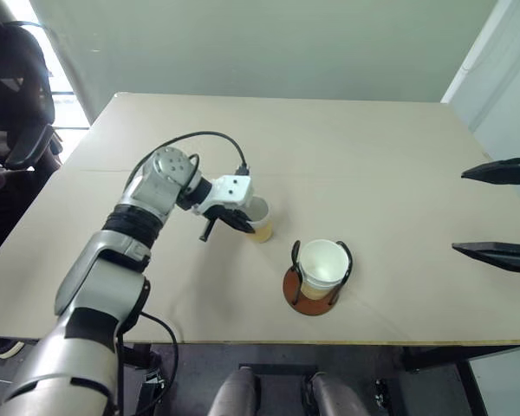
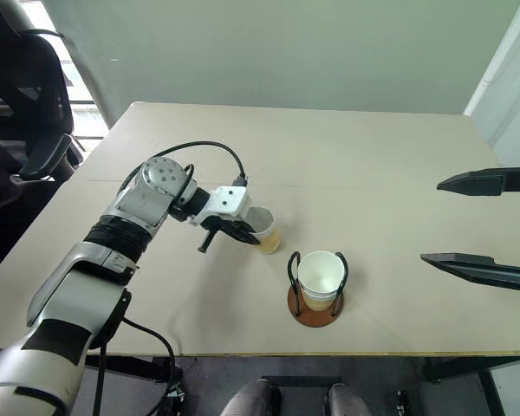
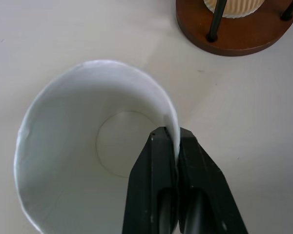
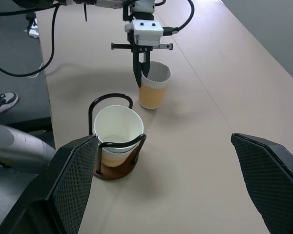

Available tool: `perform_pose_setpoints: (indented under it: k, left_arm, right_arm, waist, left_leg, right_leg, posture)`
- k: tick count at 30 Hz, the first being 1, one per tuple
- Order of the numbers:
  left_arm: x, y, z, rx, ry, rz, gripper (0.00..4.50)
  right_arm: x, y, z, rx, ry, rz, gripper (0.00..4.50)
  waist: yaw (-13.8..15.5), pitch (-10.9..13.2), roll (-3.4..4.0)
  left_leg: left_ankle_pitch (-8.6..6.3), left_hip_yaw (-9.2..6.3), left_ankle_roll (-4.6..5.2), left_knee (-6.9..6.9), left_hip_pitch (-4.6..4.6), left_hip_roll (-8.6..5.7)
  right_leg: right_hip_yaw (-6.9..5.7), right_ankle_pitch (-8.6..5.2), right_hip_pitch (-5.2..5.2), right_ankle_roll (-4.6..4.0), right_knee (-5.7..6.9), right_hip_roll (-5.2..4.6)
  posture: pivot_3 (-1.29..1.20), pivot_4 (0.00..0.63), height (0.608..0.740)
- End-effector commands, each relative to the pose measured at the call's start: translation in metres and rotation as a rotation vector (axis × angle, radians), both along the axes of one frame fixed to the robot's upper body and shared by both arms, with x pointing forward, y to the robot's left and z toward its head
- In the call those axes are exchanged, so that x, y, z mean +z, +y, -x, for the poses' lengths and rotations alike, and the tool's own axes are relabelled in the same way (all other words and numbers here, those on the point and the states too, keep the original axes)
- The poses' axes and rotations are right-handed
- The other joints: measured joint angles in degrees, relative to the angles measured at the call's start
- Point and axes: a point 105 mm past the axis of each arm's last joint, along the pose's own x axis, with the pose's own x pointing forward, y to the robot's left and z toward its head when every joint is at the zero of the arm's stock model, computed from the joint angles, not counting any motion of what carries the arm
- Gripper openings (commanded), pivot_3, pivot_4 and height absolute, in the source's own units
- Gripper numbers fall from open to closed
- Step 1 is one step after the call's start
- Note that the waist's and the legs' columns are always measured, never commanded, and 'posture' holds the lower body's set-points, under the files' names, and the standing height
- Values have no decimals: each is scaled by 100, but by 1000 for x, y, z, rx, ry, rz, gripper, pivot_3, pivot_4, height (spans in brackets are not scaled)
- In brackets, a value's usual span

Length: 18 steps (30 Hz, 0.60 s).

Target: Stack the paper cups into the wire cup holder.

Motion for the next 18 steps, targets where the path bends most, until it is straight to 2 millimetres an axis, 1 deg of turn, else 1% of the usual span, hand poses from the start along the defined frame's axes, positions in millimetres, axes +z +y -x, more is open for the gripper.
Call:
perform_pose_setpoints:
  k: [1, 2, 5, 7, 9, 11, 13, 15, 17, 18]
  left_arm:
    - [15, 0, -2, -21, -41, 11, 6]
    - [18, -1, -1, -27, -46, 24, 6]
    - [36, -7, 2, -51, -60, 73, 6]
    - [60, -15, 7, -91, -93, 118, 6]
    - [88, -27, 15, -151, -143, 161, 6]
    - [112, -40, 28, -229, -168, 206, 6]
    - [135, -56, 51, -348, -174, 259, 6]
    - [145, -67, 71, -447, -156, 281, 6]
    - [143, -76, 90, -556, -124, 263, 6]
    - [138, -79, 96, -593, -109, 245, 6]
  right_arm:
    - [8, -1, 1, -8, -47, 15, 4500]
    - [8, -2, 1, -8, -47, 15, 4500]
    - [9, -4, 1, -15, -47, 16, 4500]
    - [10, -6, 0, -26, -51, 21, 4500]
    - [11, -8, 0, -33, -55, 25, 4500]
    - [11, -8, 1, -35, -55, 29, 4500]
    - [11, -8, 1, -35, -57, 31, 4500]
    - [11, -8, 1, -36, -59, 34, 4500]
    - [11, -8, 1, -37, -61, 40, 4500]
    - [11, -8, 1, -38, -60, 43, 4500]
  waist:
    - [0, 0, 0]
    - [0, 0, 0]
    - [0, 0, 0]
    - [0, 2, -2]
    - [8, 2, -3]
    - [18, 2, -3]
    - [16, 1, -2]
    - [10, 0, 0]
    - [2, -3, 5]
    - [-2, -3, 5]
  left_leg:
    - [0, 0, 0, 0, 0, 0]
    - [0, 0, 1, 0, 0, 0]
    - [1, 0, 1, 0, 0, 0]
    - [1, 0, 2, 0, -1, 0]
    - [1, 0, 4, 1, -10, 0]
    - [1, 0, 11, 2, -18, 0]
    - [-4, 1, 19, 1, -16, -9]
    - [-6, 6, 22, 0, -15, -14]
    - [-8, 10, 25, -1, -9, -20]
    - [-8, 13, 25, -1, -4, -22]
  right_leg:
    - [0, 0, 0, 0, 0, 0]
    - [0, 0, 0, 0, 1, 0]
    - [0, 0, 0, 0, 1, 0]
    - [0, 0, -1, 1, 1, 0]
    - [0, 2, -5, 4, -1, 0]
    - [-1, 4, -7, 7, -8, -1]
    - [0, 3, -5, 9, -12, -10]
    - [4, -4, -2, 19, -15, -19]
    - [8, -12, 1, 29, -12, -26]
    - [11, -15, 3, 32, -10, -28]
  posture:
    - [0, 150, 740]
    - [0, 150, 740]
    - [0, 150, 740]
    - [0, 150, 740]
    - [0, 150, 740]
    - [0, 150, 740]
    - [0, 150, 740]
    - [0, 150, 740]
    - [0, 150, 740]
    - [0, 150, 740]
